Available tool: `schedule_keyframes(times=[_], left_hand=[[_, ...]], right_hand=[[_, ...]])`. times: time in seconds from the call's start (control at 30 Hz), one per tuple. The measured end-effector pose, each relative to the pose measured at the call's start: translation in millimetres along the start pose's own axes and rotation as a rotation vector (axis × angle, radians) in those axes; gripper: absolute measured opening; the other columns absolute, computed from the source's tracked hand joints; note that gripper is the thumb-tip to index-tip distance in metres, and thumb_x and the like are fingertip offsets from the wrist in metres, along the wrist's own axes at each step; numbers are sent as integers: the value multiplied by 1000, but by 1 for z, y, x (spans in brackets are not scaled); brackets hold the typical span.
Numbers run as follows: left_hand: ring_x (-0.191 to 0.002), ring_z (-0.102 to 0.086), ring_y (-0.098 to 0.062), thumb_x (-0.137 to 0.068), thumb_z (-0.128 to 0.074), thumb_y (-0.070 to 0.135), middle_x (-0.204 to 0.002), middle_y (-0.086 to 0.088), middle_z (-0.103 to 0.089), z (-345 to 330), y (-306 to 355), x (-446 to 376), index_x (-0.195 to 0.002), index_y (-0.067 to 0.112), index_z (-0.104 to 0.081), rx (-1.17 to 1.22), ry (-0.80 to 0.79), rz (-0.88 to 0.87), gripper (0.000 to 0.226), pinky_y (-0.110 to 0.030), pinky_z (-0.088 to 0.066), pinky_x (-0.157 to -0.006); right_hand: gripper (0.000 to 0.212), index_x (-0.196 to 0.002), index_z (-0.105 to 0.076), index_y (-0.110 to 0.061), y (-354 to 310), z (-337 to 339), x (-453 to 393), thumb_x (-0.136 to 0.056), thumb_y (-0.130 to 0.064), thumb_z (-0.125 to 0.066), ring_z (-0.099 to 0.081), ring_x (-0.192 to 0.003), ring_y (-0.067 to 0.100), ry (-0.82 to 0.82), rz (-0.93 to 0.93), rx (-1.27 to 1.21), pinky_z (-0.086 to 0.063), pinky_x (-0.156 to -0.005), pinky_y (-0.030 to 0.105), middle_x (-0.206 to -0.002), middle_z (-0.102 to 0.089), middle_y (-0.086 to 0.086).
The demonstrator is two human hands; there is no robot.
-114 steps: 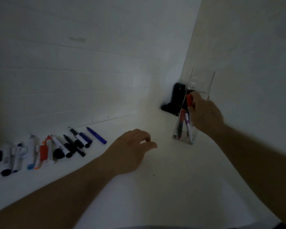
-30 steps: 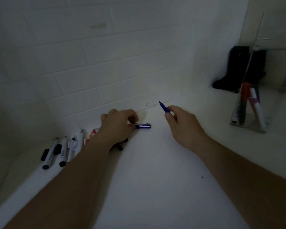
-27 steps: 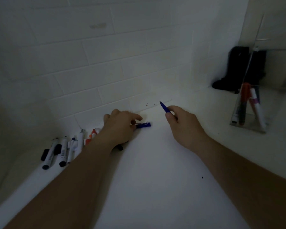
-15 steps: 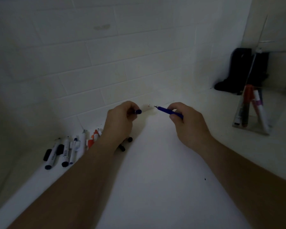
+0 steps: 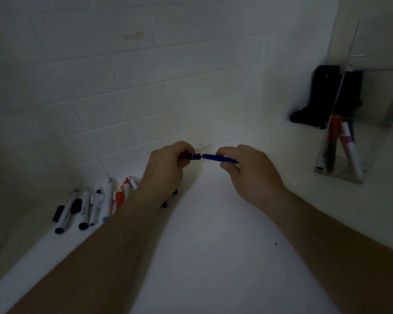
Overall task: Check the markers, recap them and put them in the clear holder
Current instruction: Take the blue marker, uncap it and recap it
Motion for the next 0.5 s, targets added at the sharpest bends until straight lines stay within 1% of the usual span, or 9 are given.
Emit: schedule_keyframes(times=[0.07, 0.17, 0.27, 0.37, 0.5], left_hand=[[-86, -61, -18, -94, -62, 9, -92, 3, -69, -1, -2, 0, -97, 31, -69, -13, -7, -1, 23, -34, -51, -77], [-87, -61, -18, -95, -61, 8, -93, 2, -69, 0, -2, 0, -99, 29, -69, -7, -4, 4, 22, -35, -52, -79], [-87, -60, -17, -96, -59, 7, -95, 2, -68, 2, -3, 1, -102, 27, -69, -12, 1, 29, 23, -29, -48, -77], [-86, -60, -17, -95, -60, 7, -93, 3, -68, 3, -2, 0, -99, 28, -70, -36, -6, 17, 24, -24, -43, -72], [-92, -60, -17, -93, -63, 5, -99, 1, -70, 1, 3, -1, -104, 24, -74, -85, -25, -64, 25, -21, -36, -78]], right_hand=[[21, -117, -67, -30, -3, 3, 0, -101, -25, -55, -51, -77, 16, 18, 33, 43, -48, -69, 37, -85, -54, -4], [20, -116, -68, -28, -4, 4, 0, -100, -23, -56, -53, -77, 17, 35, 34, 26, -49, -70, 39, -86, -56, -3], [19, -113, -69, -27, -3, 2, 1, -100, -23, -56, -54, -76, 19, 14, 26, 40, -51, -70, 43, -86, -57, -1], [21, -115, -69, -29, -1, 2, 1, -101, -25, -55, -54, -77, 19, -11, 12, 74, -51, -70, 43, -86, -55, -2], [24, -119, -68, -34, -1, 0, 1, -102, -32, -51, -51, -78, 15, -44, 9, 159, -50, -68, 37, -87, -52, -7]])
Point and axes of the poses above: each hand's wrist, its own x-axis away from the middle knuckle, its own z-axis out of the back of the hand, y = z × x, the point moved 6 cm from there along -x, towards the middle knuckle
